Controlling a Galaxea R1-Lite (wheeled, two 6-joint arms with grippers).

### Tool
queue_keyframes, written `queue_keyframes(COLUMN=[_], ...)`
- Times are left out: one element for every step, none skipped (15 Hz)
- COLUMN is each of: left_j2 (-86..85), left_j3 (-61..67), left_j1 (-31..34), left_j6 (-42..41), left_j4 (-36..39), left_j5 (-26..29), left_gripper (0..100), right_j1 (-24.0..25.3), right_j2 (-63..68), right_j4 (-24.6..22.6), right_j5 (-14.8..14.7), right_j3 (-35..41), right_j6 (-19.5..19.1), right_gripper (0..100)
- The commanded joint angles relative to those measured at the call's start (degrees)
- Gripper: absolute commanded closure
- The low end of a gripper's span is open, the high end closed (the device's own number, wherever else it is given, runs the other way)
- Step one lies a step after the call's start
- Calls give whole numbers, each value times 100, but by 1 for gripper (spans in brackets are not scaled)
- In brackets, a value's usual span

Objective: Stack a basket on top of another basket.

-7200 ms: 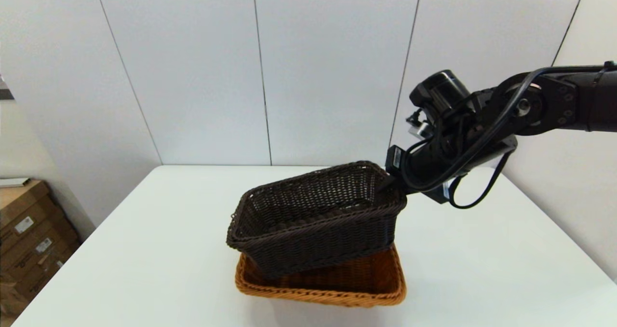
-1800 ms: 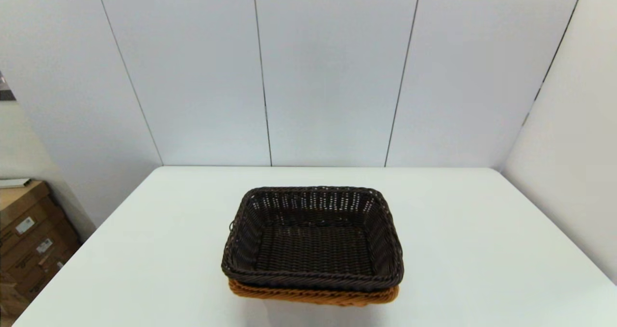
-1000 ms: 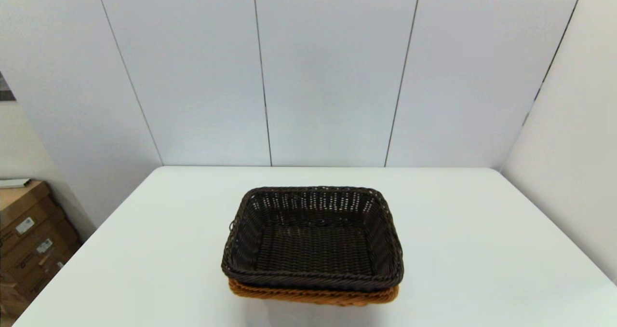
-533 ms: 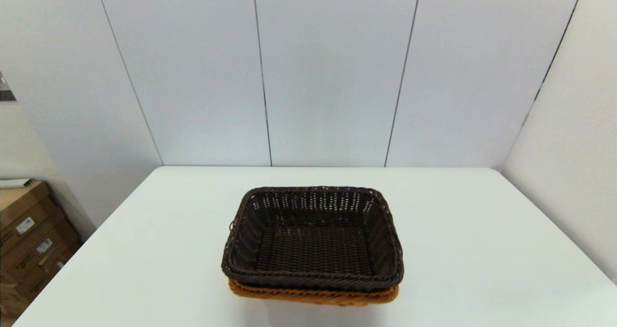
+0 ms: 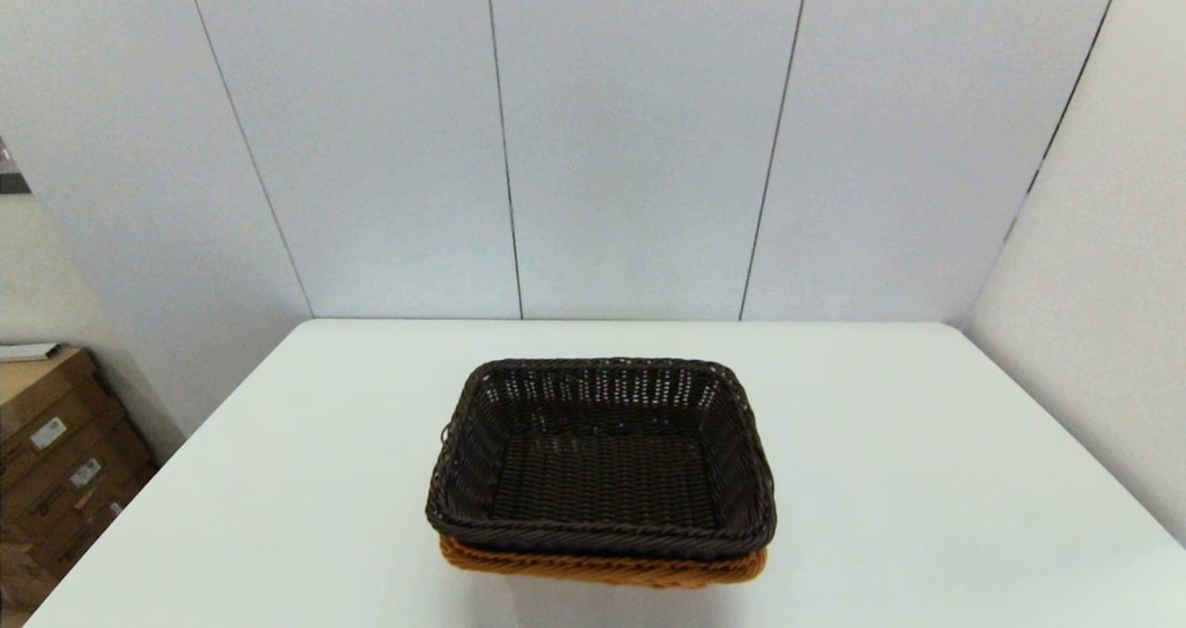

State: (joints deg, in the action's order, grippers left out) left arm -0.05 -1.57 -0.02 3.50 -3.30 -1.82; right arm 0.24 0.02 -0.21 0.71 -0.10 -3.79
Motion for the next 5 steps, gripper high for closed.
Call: queue_keyframes(left_j2=[5,5,5,5,5], left_j3=[-1,-1,-1,-1,-1], left_j1=[2,2,2,2,2], left_j6=[10,10,19,19,28], left_j4=[-4,-4,-4,5,-4], left_j5=[-3,-3,-3,-3,-3], left_gripper=[0,0,0,0,0], right_j1=[2,2,2,2,2], right_j2=[-11,-11,-11,-11,-11], right_j4=[-6,-14,-6,-6,-6], right_j5=[0,-18,-18,-27,-36], right_j3=[10,10,10,1,10], right_j6=[98,151,159,168,177], right_gripper=[0,0,0,0,0])
